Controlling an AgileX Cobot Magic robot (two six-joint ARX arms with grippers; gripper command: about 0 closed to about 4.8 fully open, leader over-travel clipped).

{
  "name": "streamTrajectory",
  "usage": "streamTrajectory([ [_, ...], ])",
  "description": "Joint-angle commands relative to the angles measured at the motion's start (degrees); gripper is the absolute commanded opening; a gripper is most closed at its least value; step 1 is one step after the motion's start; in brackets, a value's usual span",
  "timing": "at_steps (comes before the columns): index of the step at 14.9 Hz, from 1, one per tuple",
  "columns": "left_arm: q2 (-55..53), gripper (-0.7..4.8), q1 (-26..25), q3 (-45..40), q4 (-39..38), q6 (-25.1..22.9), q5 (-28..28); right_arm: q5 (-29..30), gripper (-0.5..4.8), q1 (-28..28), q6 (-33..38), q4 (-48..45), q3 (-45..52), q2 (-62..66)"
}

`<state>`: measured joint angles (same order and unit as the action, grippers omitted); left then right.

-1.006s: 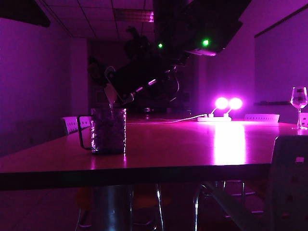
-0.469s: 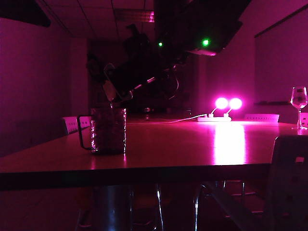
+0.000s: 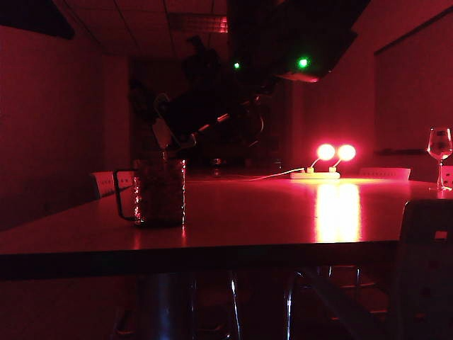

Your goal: Pick up the black thermos cup, pour some water from it into the cup, and then put the thermos cup back on the table.

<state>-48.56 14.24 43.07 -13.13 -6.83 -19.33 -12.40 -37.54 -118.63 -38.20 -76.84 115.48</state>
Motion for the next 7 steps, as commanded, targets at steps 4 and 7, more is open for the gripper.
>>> streamTrajectory([
  [4, 0.1, -0.07, 0.1, 0.3, 0.3, 0.0, -0.4, 0.2, 1.92, 0.0, -0.1, -2.5, -0.6, -0.6],
  [7, 0.1, -0.07, 0.1, 0.3, 0.3, 0.0, -0.4, 0.2, 1.92, 0.0, 0.0, -2.3, -0.6, -0.6],
])
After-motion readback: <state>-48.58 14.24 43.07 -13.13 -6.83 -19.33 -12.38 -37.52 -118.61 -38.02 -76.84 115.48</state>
